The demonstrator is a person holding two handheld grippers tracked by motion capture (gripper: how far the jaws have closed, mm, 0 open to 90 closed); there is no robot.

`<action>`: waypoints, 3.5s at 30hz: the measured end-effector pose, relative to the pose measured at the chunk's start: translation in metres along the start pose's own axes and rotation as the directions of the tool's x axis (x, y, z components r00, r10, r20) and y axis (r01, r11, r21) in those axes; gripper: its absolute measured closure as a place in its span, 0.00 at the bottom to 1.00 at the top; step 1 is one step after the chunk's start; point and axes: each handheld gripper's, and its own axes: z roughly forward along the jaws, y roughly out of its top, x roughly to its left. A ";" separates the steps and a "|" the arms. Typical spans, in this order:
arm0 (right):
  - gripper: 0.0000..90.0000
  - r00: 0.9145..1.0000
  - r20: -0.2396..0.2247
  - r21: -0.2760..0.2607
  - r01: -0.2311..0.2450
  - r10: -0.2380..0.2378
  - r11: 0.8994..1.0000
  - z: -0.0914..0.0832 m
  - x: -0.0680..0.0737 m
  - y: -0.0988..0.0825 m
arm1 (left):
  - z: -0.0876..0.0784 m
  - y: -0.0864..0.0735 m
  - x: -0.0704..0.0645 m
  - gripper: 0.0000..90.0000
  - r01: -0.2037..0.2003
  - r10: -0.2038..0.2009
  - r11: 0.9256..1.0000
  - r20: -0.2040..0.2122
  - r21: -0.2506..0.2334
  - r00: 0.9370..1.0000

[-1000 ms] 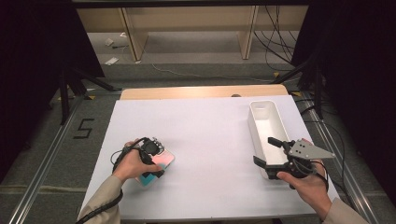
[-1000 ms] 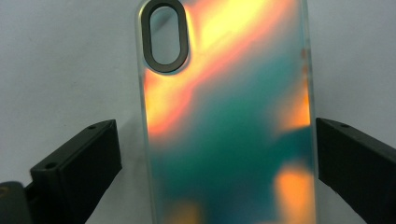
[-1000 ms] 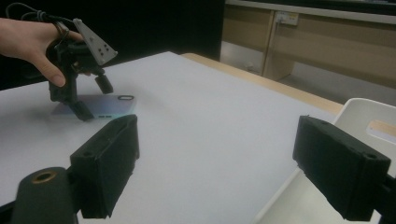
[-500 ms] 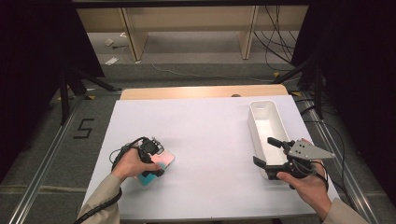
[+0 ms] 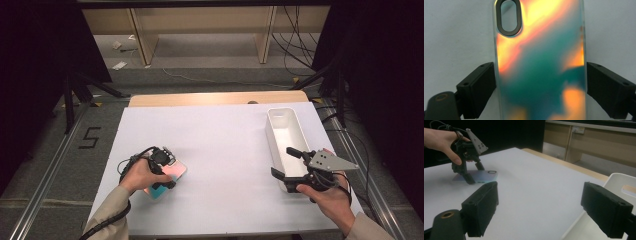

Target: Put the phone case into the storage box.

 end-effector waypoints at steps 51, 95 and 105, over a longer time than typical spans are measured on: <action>0.17 1.000 -0.004 0.000 -0.007 0.007 1.000 0.001 0.001 0.000 | -0.031 -0.002 -0.002 0.19 0.089 -0.090 0.966 0.007 -0.244 0.996; 0.17 1.000 0.001 -0.006 -0.020 0.020 1.000 0.005 0.004 0.003 | -0.053 0.008 -0.030 0.19 0.056 -0.072 0.804 -0.003 -0.592 0.997; 0.17 1.000 0.001 -0.008 -0.017 0.017 1.000 0.008 0.006 0.006 | -0.054 0.008 -0.033 0.19 0.048 -0.069 0.792 -0.011 -0.609 0.998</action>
